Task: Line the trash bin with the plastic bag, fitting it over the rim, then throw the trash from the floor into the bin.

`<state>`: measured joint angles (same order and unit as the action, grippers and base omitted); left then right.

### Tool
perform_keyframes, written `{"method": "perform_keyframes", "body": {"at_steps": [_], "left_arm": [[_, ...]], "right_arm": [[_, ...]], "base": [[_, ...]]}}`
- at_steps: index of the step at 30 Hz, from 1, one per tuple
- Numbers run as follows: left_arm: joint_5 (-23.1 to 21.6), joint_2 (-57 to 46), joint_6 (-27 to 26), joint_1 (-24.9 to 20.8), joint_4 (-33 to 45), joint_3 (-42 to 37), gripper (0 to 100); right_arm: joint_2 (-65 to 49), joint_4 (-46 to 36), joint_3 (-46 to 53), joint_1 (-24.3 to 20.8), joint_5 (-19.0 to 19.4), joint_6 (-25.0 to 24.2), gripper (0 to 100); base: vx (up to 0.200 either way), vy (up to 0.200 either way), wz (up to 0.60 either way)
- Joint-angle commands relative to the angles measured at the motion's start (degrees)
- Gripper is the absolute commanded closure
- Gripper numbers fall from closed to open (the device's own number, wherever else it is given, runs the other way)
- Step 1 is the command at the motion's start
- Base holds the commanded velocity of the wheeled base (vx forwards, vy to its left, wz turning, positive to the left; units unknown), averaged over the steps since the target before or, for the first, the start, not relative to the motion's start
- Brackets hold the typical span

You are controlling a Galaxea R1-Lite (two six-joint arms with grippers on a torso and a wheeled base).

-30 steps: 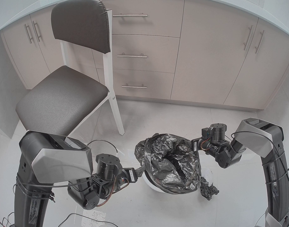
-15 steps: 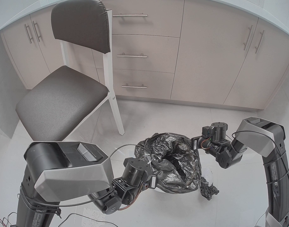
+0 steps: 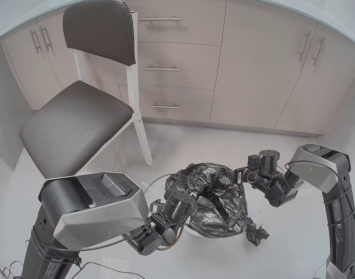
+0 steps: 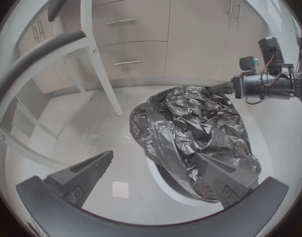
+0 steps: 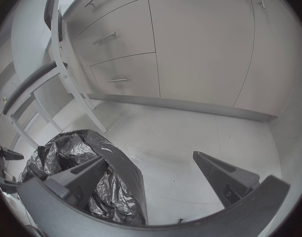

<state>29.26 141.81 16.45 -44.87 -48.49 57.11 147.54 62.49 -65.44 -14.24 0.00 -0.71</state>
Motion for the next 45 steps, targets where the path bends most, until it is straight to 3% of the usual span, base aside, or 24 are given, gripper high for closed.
{"method": "perform_keyframes", "body": {"at_steps": [1,7,15,45], "left_arm": [[2.0,0.1,-1.1,0.6,-0.1,0.5,0],[5.5,0.0,-1.9,1.0,0.2,-0.1,0],[6.3,0.4,-5.5,2.9,0.2,-1.0,0],[4.4,-0.4,-9.2,1.6,2.7,-4.9,0]], "right_arm": [[0.3,0.0,0.0,-0.3,0.0,0.0,0],[1.0,0.0,-0.2,-0.5,0.0,0.0,0],[1.2,0.0,-0.3,-0.6,0.1,-0.1,0],[1.4,0.1,-0.1,-1.5,0.0,-0.2,0]], "base": [[0.0,0.0,0.0],[0.0,0.0,0.0],[0.0,0.0,0.0],[0.0,0.0,0.0]]}}
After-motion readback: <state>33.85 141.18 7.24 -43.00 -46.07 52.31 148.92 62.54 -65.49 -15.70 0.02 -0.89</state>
